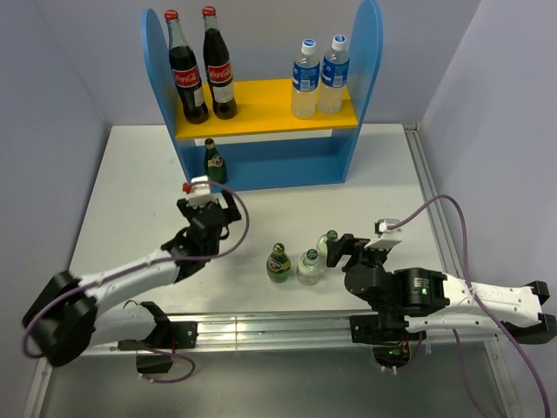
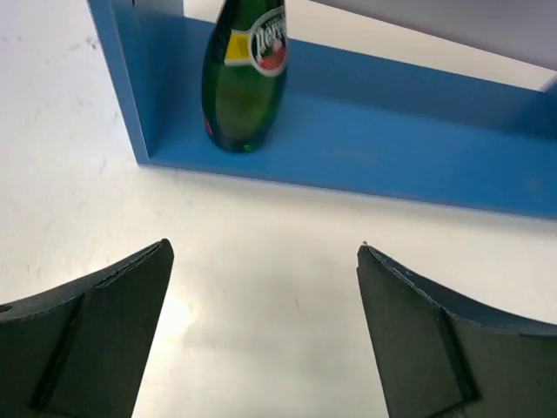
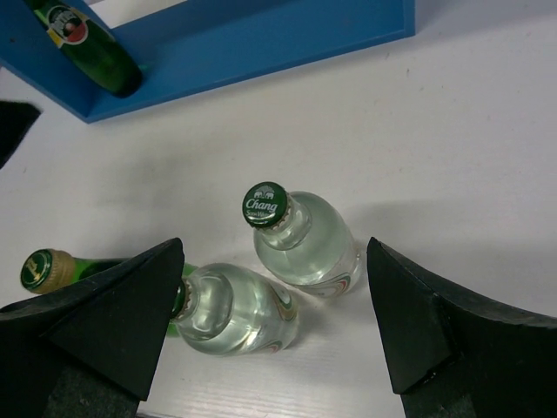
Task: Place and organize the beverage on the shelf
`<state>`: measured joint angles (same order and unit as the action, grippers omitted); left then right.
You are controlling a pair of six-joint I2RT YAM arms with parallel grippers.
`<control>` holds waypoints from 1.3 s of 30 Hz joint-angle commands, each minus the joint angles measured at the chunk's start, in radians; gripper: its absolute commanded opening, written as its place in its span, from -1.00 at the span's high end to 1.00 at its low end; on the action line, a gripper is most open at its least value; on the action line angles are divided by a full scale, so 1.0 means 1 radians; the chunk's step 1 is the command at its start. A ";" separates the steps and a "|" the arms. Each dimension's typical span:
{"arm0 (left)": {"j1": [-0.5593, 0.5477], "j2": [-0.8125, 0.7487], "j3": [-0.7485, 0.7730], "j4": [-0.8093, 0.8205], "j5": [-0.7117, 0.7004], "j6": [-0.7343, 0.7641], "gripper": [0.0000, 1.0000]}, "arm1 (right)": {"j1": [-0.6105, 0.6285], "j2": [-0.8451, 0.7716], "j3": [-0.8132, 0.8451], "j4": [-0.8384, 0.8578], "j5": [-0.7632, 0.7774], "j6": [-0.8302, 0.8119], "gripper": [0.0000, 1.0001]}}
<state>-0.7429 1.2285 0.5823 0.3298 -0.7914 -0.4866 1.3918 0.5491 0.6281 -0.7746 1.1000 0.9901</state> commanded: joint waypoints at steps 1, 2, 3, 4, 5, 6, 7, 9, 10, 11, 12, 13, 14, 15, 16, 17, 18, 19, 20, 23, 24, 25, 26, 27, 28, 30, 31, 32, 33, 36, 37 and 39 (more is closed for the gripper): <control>-0.087 -0.173 -0.082 -0.147 -0.093 -0.125 -0.85 | 0.004 0.052 0.012 -0.035 0.078 0.080 -0.85; -0.117 -0.208 -0.102 -0.184 -0.101 -0.159 -0.84 | 0.004 0.061 0.016 -0.046 0.084 0.097 -0.84; -0.171 -0.274 -0.105 -0.236 -0.088 -0.232 -0.83 | 0.006 0.074 0.027 -0.083 0.095 0.117 -0.85; -0.196 -0.303 -0.110 -0.288 -0.036 -0.245 -0.81 | 0.006 0.089 0.035 -0.107 0.100 0.169 -0.85; -0.222 -0.331 -0.124 -0.317 -0.034 -0.266 -0.74 | 0.006 0.095 0.041 -0.132 0.101 0.195 -0.85; -0.296 -0.384 -0.136 -0.327 -0.035 -0.300 -0.75 | 0.006 0.097 0.048 -0.158 0.103 0.209 -0.85; -0.344 -0.408 -0.148 -0.327 -0.031 -0.303 -0.75 | 0.006 0.097 0.048 -0.155 0.095 0.208 -0.85; -0.489 -0.457 -0.182 -0.386 -0.090 -0.373 -0.79 | 0.006 0.083 0.042 -0.131 0.089 0.174 -0.85; -0.537 -0.465 -0.194 -0.396 -0.107 -0.389 -0.80 | 0.006 0.068 0.041 -0.127 0.084 0.168 -0.85; -0.576 -0.466 -0.208 -0.415 -0.135 -0.411 -0.82 | 0.006 0.060 0.039 -0.124 0.081 0.156 -0.85; -0.645 -0.457 -0.211 -0.426 -0.155 -0.453 -0.82 | 0.006 0.051 0.033 -0.109 0.077 0.147 -0.85; -0.679 -0.446 -0.214 -0.431 -0.175 -0.473 -0.82 | 0.004 0.032 0.030 -0.098 0.077 0.122 -0.85; -0.709 -0.428 -0.213 -0.443 -0.215 -0.495 -0.83 | 0.006 0.022 0.021 -0.075 0.071 0.108 -0.85; -0.764 -0.384 -0.211 -0.440 -0.229 -0.529 -0.83 | 0.006 0.014 0.018 -0.066 0.069 0.096 -0.85; -0.789 -0.354 -0.208 -0.431 -0.239 -0.537 -0.84 | 0.006 0.002 0.015 -0.063 0.067 0.088 -0.85; -0.814 -0.324 -0.203 -0.413 -0.250 -0.537 -0.85 | 0.004 0.000 0.015 -0.060 0.066 0.087 -0.85; -0.863 -0.258 -0.200 -0.376 -0.273 -0.541 -0.86 | 0.006 -0.003 0.015 -0.060 0.064 0.084 -0.85; -0.884 -0.223 -0.194 -0.362 -0.284 -0.555 -0.90 | 0.006 -0.002 0.015 -0.060 0.063 0.084 -0.85; -0.898 -0.186 -0.181 -0.347 -0.290 -0.563 -0.90 | 0.004 0.000 0.016 -0.060 0.064 0.081 -0.85; -0.929 -0.042 -0.148 -0.250 -0.305 -0.551 -0.95 | 0.006 0.014 0.019 -0.066 0.064 0.088 -0.85; -0.938 0.026 -0.138 -0.232 -0.315 -0.550 -0.97 | 0.006 0.021 0.022 -0.074 0.066 0.094 -0.85; -0.938 0.058 -0.130 -0.215 -0.324 -0.544 -0.99 | 0.006 0.028 0.025 -0.078 0.067 0.099 -0.85; -0.938 0.089 -0.122 -0.148 -0.330 -0.528 -0.99 | 0.006 0.031 0.027 -0.080 0.067 0.101 -0.85; -0.938 0.142 -0.116 -0.120 -0.335 -0.503 -0.99 | 0.006 0.032 0.028 -0.080 0.067 0.101 -0.85; -0.938 0.169 -0.111 -0.095 -0.347 -0.491 -0.99 | 0.004 0.034 0.027 -0.078 0.066 0.098 -0.85; -0.935 0.234 -0.090 -0.040 -0.364 -0.474 -0.99 | 0.006 0.032 0.027 -0.075 0.066 0.097 -0.85; -0.934 0.255 -0.082 -0.029 -0.374 -0.469 -0.99 | 0.006 0.026 0.024 -0.072 0.064 0.093 -0.85; -0.932 0.273 -0.064 -0.008 -0.377 -0.458 -0.99 | 0.004 0.025 0.022 -0.071 0.064 0.088 -0.85; -0.922 0.305 -0.053 0.001 -0.378 -0.439 -0.99 | 0.006 0.022 0.021 -0.060 0.063 0.082 -0.85; -0.895 0.364 -0.013 0.032 -0.388 -0.400 -0.98 | 0.004 0.011 0.018 -0.055 0.060 0.076 -0.85; -0.888 0.377 -0.007 0.047 -0.390 -0.383 -0.98 | 0.006 0.008 0.016 -0.055 0.060 0.076 -0.85; -0.863 0.407 0.010 0.066 -0.402 -0.368 -0.98 | 0.006 0.005 0.016 -0.057 0.060 0.076 -0.85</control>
<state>-1.6356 1.6085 0.5529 0.3107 -1.1416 -0.9089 1.3918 0.5663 0.6338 -0.8566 1.1328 1.0645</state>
